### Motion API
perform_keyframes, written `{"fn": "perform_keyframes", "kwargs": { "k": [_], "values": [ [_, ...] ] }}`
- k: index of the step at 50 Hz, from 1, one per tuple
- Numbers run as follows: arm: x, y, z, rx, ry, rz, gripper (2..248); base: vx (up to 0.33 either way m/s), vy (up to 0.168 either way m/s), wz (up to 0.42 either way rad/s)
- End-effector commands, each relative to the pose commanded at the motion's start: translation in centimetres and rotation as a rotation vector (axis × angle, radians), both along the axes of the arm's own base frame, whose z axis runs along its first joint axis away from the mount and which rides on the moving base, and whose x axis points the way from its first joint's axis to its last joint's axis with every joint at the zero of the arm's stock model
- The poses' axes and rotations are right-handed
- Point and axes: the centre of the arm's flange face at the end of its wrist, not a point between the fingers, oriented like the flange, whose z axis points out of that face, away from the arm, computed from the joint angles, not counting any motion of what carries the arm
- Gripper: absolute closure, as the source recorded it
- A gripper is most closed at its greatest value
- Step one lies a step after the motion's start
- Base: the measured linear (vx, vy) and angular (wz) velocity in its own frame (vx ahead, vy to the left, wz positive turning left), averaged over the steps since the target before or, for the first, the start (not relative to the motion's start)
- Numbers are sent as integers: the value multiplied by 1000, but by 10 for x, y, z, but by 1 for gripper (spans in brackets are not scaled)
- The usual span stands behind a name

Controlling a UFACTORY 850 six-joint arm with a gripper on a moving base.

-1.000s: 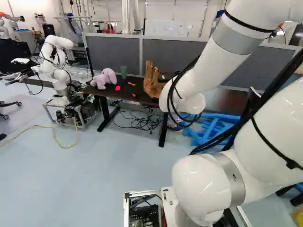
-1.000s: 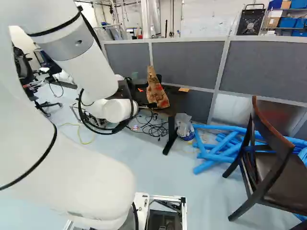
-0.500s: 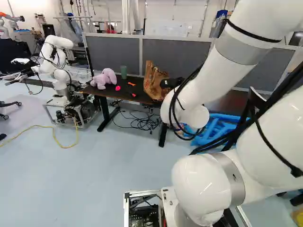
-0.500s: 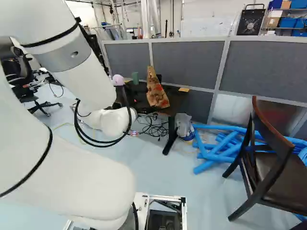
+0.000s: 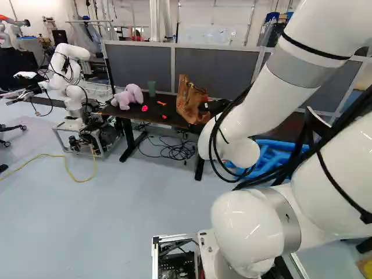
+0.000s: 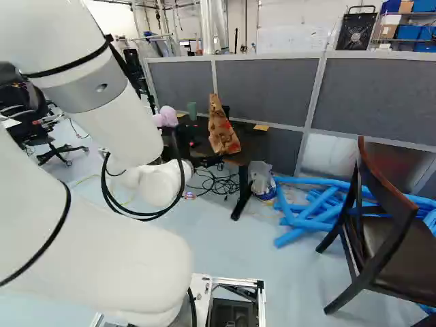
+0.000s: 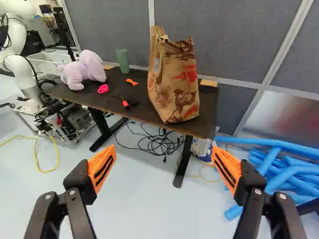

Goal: Pick up the bag on the ground and place it on the table

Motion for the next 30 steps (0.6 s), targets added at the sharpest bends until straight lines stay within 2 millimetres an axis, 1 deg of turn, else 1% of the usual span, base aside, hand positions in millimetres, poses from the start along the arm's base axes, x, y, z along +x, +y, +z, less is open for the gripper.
{"fn": "perform_keyframes", "kwargs": {
  "k": [30],
  "values": [
    [-3, 0, -1, 2, -7, -1, 3, 0, 0, 0]
  ]
}}
